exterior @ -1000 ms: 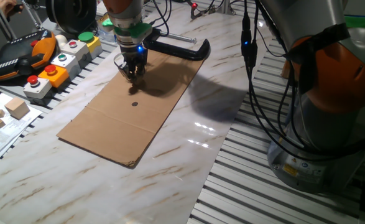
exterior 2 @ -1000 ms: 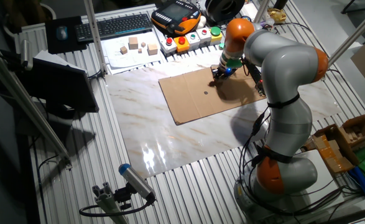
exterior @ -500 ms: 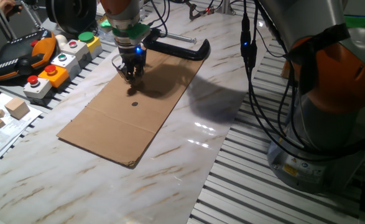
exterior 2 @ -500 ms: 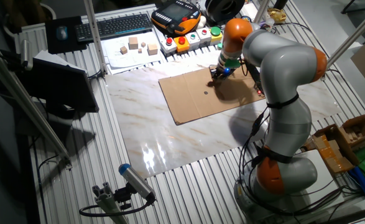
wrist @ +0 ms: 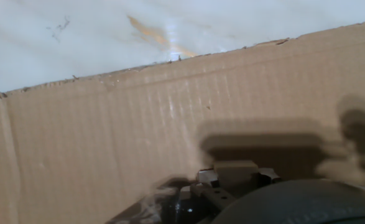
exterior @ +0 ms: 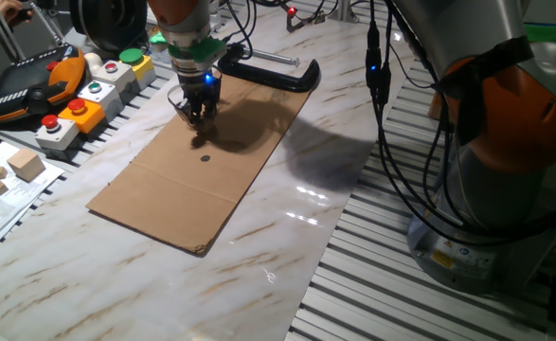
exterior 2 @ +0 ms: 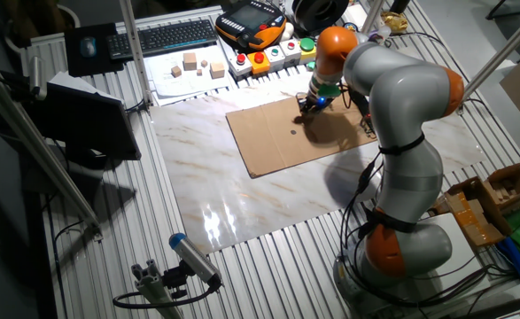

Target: Hold a small block with the gripper and sweep it from left to right on the table

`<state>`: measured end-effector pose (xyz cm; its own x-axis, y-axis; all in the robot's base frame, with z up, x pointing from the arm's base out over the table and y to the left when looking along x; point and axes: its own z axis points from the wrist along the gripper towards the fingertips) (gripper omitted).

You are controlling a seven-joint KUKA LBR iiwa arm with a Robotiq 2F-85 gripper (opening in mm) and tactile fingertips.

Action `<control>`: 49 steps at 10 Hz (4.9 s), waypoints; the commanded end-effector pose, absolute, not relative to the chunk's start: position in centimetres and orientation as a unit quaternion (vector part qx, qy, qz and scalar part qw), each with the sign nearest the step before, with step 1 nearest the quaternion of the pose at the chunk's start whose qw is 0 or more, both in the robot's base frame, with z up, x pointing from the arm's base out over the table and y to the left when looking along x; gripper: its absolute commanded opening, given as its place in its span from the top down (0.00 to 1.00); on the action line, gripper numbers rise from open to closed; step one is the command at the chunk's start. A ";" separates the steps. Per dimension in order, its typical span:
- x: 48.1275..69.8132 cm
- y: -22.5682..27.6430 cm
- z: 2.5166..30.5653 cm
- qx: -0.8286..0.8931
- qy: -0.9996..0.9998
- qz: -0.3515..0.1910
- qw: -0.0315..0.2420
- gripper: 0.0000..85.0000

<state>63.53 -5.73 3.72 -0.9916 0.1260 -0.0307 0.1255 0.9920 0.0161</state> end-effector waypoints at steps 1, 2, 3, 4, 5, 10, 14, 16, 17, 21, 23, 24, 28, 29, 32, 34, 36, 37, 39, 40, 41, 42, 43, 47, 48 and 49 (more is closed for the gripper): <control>63.5 -5.6 3.6 0.063 0.998 0.007 0.015 0.99; 63.5 -5.4 3.7 0.064 0.998 0.007 0.015 0.99; 63.5 -5.3 3.7 0.065 0.998 0.007 0.014 0.99; 63.5 -5.1 3.8 0.065 0.998 0.006 0.014 0.99; 63.5 -4.9 3.8 0.066 0.998 0.006 0.014 0.99; 63.6 -4.1 3.5 0.069 0.997 0.008 0.017 0.99; 63.6 -3.5 3.6 0.071 0.997 0.007 0.017 0.99; 63.6 -3.3 3.5 0.072 0.997 0.007 0.017 0.99; 63.6 -3.1 3.5 0.073 0.997 0.007 0.017 0.99; 63.6 -2.4 3.6 0.077 0.997 0.005 0.017 0.99; 63.6 -2.0 3.6 0.079 0.997 0.005 0.017 0.99; 63.6 -1.8 3.5 0.080 0.997 0.005 0.017 0.99; 63.5 -0.9 3.4 0.083 0.996 0.007 0.017 0.99; 63.5 -0.8 3.4 0.084 0.996 0.008 0.018 0.99; 63.5 -0.7 3.3 0.085 0.996 0.009 0.019 0.99; 63.5 -0.5 3.3 0.086 0.996 0.009 0.019 0.99; 63.5 -0.3 3.3 0.086 0.996 0.009 0.019 0.99; 63.5 -0.3 3.4 0.087 0.996 0.009 0.019 0.99; 63.5 -0.2 3.4 0.087 0.996 0.010 0.018 0.99; 63.5 -0.2 3.4 0.086 0.996 0.012 0.017 0.99; 63.5 -0.1 3.4 0.086 0.996 0.012 0.017 0.99; 63.5 -0.1 3.3 0.086 0.996 0.014 0.017 0.99; 63.5 -0.1 3.3 0.086 0.996 0.015 0.018 0.99; 63.5 -0.1 3.3 0.092 0.995 0.012 0.025 0.99; 63.5 -0.1 3.3 0.092 0.995 0.012 0.026 0.99; 63.5 -0.1 3.3 0.093 0.995 0.013 0.028 0.99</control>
<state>63.54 -0.13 3.33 -0.9809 0.1863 -0.0552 0.1849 0.9823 0.0288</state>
